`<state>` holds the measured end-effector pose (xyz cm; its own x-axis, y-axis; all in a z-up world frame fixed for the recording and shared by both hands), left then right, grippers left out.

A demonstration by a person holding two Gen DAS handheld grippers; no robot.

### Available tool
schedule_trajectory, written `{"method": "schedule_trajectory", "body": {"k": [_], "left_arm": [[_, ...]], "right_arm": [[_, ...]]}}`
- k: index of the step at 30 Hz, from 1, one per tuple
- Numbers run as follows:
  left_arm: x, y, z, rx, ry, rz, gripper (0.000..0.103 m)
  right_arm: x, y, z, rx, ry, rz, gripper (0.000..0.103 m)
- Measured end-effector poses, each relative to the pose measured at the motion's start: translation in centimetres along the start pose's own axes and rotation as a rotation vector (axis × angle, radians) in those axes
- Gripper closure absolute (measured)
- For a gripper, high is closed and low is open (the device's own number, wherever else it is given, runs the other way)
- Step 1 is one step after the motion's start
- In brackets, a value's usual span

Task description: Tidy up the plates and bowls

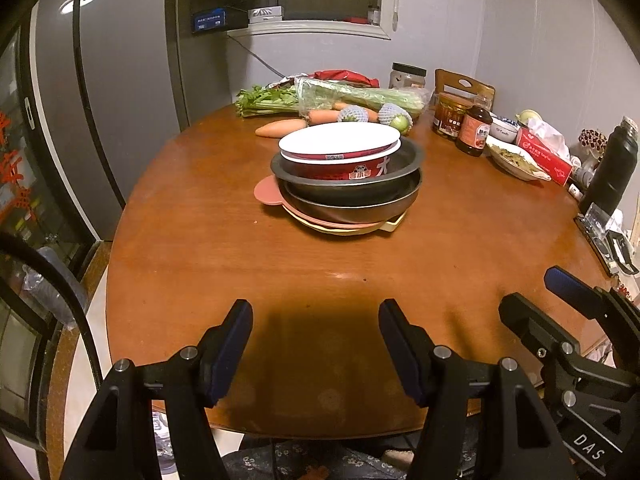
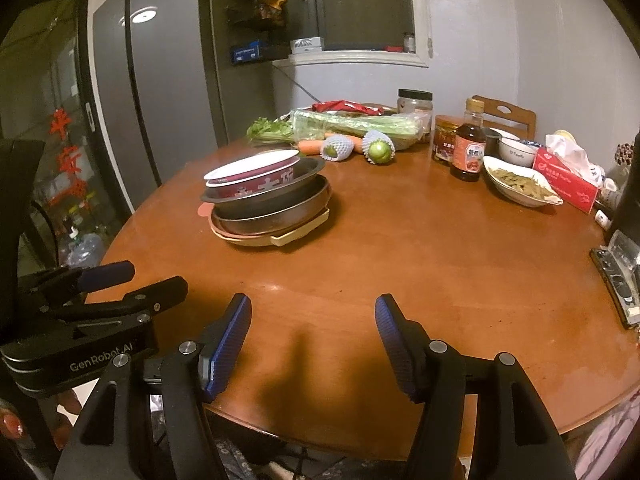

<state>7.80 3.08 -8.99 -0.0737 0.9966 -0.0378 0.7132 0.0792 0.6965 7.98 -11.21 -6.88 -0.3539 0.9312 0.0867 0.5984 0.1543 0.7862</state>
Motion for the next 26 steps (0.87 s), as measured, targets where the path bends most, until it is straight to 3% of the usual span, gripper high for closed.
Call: {"method": "schedule_trajectory", "body": {"k": [26], "left_arm": [[-0.13, -0.30, 0.59, 0.007, -0.006, 0.008, 0.038]], "right_arm": [[-0.24, -0.30, 0.35, 0.008, 0.001, 0.013, 0.037]]}}
Point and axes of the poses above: each gripper's, at about its wrist camera, not at the fingertips, and z roughly the way its jaws point, x to its left, y to its top, the point moved 8 cm from there along z, roughly the way its jaws point, and after that the axes turned 1 degree about -x, right-handed, at the moved point
